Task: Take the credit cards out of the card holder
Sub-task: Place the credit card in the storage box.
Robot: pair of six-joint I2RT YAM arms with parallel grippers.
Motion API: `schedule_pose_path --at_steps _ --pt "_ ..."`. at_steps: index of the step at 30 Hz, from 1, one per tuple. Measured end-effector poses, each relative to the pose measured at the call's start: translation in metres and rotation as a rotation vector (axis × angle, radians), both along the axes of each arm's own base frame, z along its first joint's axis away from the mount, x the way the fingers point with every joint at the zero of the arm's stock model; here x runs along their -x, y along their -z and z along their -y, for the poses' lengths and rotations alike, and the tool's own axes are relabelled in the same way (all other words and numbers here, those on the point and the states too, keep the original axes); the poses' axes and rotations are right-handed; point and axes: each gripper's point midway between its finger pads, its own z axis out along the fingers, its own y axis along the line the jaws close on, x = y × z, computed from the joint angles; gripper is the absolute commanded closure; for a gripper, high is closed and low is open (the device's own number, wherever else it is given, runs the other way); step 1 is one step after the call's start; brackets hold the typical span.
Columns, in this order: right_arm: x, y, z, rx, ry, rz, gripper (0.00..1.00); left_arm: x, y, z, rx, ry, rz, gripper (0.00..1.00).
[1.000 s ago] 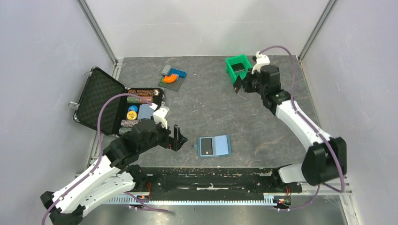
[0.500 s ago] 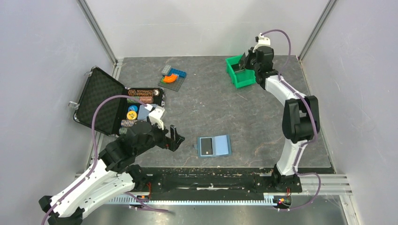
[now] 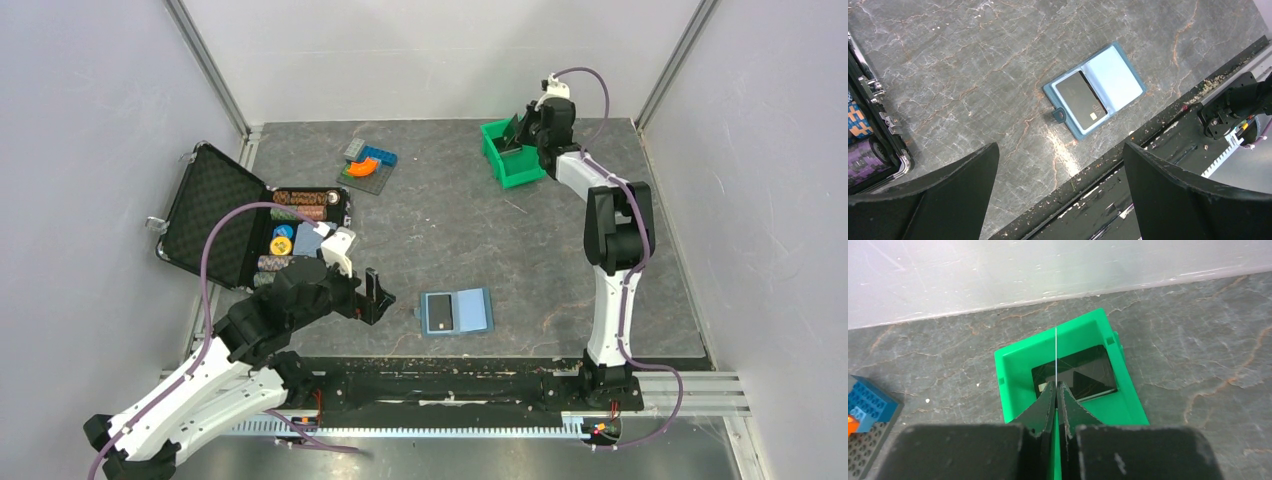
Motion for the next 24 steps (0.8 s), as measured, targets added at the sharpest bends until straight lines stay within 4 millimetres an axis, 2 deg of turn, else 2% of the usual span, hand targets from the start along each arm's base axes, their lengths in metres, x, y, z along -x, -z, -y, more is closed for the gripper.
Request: schedule_pose_path --at_steps 3,12,19,24 --pt "-0.006 0.004 0.0 -0.038 -0.021 -0.002 1.0 0.001 0.0 0.001 0.002 0.006 -0.002 0.0" --pt "-0.011 0.036 -0.006 -0.108 -0.066 -0.059 1.0 0.001 0.001 0.002 0.0 0.011 -0.008 0.0" --pt "-0.022 0.034 -0.01 -0.127 -0.077 -0.053 1.0 0.005 0.004 0.007 0.004 0.045 -0.032 0.0" --pt "-0.024 0.037 -0.01 -0.126 -0.074 -0.069 0.98 0.006 0.004 0.009 0.006 0.052 -0.035 0.0"
